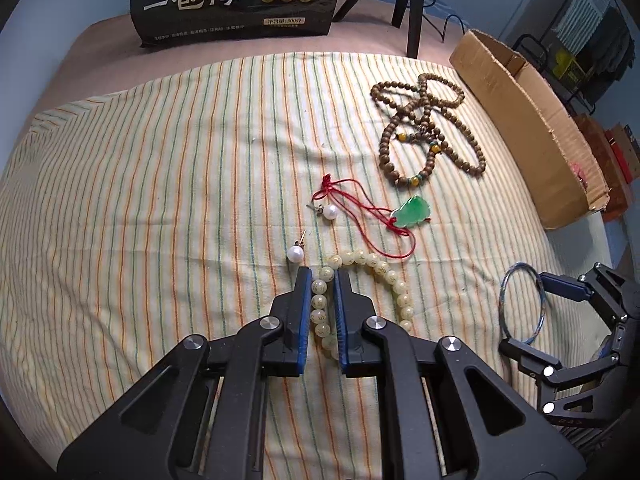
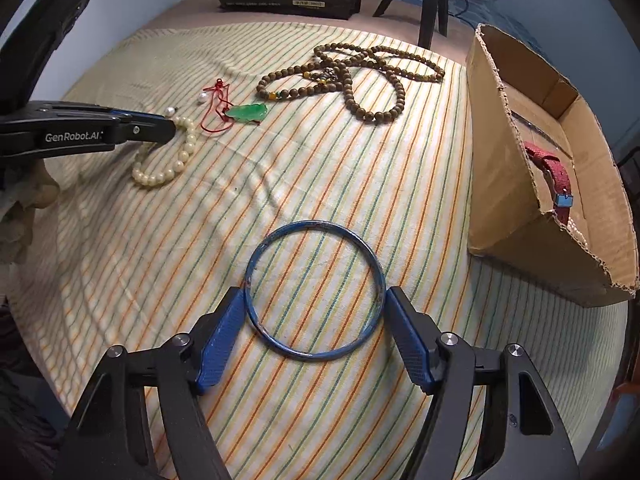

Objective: Organize jewelry
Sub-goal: 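Close right gripper on the blue bangle while left gripper closes on the bead bracelet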

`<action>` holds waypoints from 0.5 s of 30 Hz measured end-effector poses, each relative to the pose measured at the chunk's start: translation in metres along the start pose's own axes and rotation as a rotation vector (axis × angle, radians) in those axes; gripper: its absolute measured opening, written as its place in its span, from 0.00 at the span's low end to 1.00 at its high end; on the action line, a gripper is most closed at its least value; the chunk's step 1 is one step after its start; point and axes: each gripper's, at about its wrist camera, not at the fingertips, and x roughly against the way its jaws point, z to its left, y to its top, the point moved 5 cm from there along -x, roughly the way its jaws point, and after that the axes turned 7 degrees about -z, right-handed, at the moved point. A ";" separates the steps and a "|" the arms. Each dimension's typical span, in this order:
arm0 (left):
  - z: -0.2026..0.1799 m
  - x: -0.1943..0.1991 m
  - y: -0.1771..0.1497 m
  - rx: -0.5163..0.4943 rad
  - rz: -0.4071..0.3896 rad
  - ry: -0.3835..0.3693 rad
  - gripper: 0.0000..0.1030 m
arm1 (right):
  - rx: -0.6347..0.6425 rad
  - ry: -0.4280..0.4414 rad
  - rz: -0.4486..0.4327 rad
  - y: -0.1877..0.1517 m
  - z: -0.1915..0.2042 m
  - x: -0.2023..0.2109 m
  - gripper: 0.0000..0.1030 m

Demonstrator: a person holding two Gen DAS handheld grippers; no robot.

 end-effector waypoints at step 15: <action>-0.007 0.031 0.015 0.011 -0.079 -0.037 0.05 | -0.045 0.016 -0.096 0.018 -0.010 0.030 0.69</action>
